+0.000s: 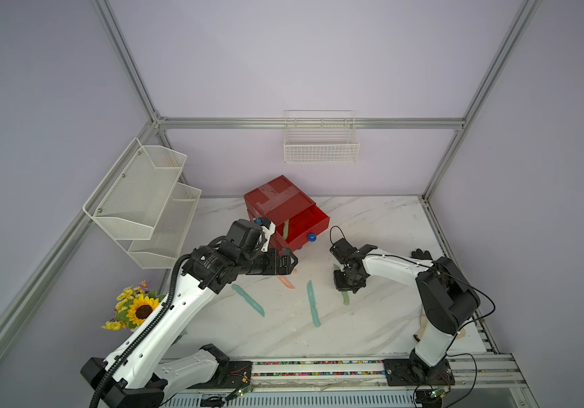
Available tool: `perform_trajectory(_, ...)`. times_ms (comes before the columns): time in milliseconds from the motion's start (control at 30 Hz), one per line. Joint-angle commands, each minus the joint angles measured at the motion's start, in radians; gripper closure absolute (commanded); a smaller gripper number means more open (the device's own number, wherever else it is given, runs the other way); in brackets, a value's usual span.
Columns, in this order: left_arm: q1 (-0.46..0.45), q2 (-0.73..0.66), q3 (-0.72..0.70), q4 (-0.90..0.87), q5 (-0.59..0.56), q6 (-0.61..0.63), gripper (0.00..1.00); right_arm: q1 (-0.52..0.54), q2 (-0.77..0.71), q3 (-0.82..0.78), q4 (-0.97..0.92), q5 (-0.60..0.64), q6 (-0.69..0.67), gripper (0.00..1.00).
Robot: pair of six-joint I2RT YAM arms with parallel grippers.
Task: Place the fruit knives into the drawer by color
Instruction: Pick up the fruit knife from the center of the board.
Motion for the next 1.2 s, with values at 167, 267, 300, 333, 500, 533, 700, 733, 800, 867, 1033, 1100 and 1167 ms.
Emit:
perform_trajectory(167,-0.057,0.064,0.086,0.059,0.025,-0.022,0.0,0.004,-0.268,-0.028,-0.068,-0.043,0.091,0.85)
perform_trajectory(267,-0.076,0.116,0.141,0.062,0.044,-0.028,0.0,0.006,-0.341,0.002,-0.111,-0.054,0.107,0.85)
perform_trajectory(300,-0.084,0.132,0.156,0.067,0.051,-0.029,0.0,0.006,-0.361,0.014,-0.123,-0.056,0.109,0.85)
perform_trajectory(333,-0.089,0.149,0.169,0.076,0.057,-0.029,0.0,0.009,-0.384,0.029,-0.134,-0.059,0.113,0.85)
perform_trajectory(500,-0.111,0.233,0.229,0.12,0.101,-0.026,0.0,0.026,-0.446,0.135,-0.163,-0.091,0.128,0.84)
perform_trajectory(533,-0.118,0.253,0.248,0.121,0.106,-0.023,0.0,0.034,-0.447,0.164,-0.17,-0.096,0.13,0.84)
perform_trajectory(700,-0.143,0.345,0.313,0.139,0.116,-0.011,0.0,0.09,-0.417,0.293,-0.201,-0.108,0.132,0.83)
perform_trajectory(733,-0.145,0.358,0.327,0.144,0.115,-0.007,0.0,0.106,-0.411,0.314,-0.204,-0.11,0.136,0.83)
perform_trajectory(800,-0.145,0.373,0.347,0.155,0.11,-0.004,0.0,0.131,-0.407,0.349,-0.208,-0.107,0.149,0.83)
perform_trajectory(867,-0.145,0.38,0.357,0.169,0.098,0.001,0.0,0.139,-0.414,0.365,-0.202,-0.118,0.167,0.83)
perform_trajectory(1033,-0.143,0.383,0.357,0.2,0.076,0.004,0.0,0.146,-0.466,0.37,-0.176,-0.134,0.206,0.83)
perform_trajectory(1100,-0.143,0.377,0.347,0.228,0.071,0.002,0.0,0.146,-0.485,0.368,-0.166,-0.145,0.216,0.84)
perform_trajectory(1167,-0.143,0.378,0.34,0.251,0.078,-0.003,0.0,0.148,-0.493,0.366,-0.157,-0.151,0.221,0.83)
